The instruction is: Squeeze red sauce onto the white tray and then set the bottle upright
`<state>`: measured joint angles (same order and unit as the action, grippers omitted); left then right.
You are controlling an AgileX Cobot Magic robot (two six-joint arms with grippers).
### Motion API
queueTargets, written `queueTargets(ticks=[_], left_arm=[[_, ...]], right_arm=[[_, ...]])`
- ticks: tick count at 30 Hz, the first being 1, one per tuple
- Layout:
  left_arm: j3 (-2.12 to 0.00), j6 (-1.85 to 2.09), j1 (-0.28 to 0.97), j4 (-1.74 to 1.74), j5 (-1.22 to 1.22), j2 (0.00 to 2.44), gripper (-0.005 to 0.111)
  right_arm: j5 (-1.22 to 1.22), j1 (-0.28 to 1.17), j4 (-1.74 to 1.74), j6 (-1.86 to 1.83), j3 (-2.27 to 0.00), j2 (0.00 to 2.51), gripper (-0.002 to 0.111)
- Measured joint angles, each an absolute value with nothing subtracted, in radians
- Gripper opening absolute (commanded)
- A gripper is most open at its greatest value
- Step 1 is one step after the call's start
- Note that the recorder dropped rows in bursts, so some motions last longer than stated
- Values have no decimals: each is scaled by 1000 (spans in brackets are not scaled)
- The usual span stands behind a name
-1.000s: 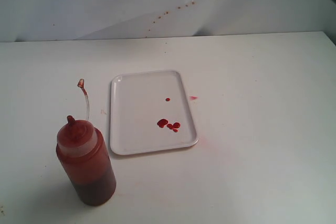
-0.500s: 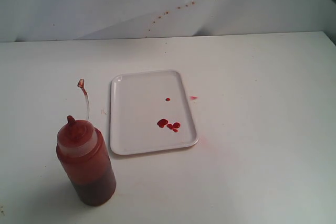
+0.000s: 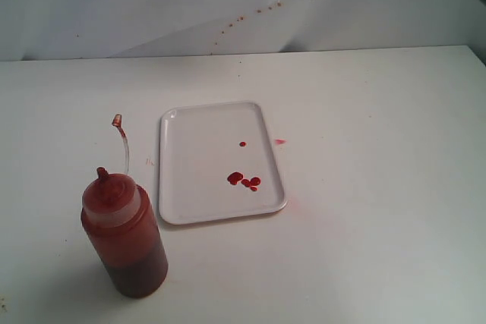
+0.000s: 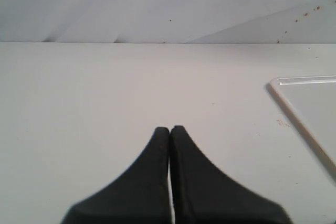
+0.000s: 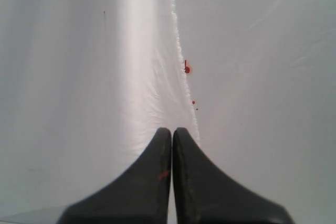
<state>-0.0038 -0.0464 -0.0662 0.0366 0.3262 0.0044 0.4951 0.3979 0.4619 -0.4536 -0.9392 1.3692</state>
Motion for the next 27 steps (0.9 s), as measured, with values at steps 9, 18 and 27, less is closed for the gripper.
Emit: queueTargets(ticks=[9,18,27], left_arm=[[-4,-46,-66,37,326,4,0],[-4,-44,-66,37,326,4,0],[-4,-44,-66,37,324,4,0]], right_arm=[[495,398,462,-454,-939,1369,1],[351,360,464,-457,-939,1264,1],[-133,20,431,-480,-939,918,1]])
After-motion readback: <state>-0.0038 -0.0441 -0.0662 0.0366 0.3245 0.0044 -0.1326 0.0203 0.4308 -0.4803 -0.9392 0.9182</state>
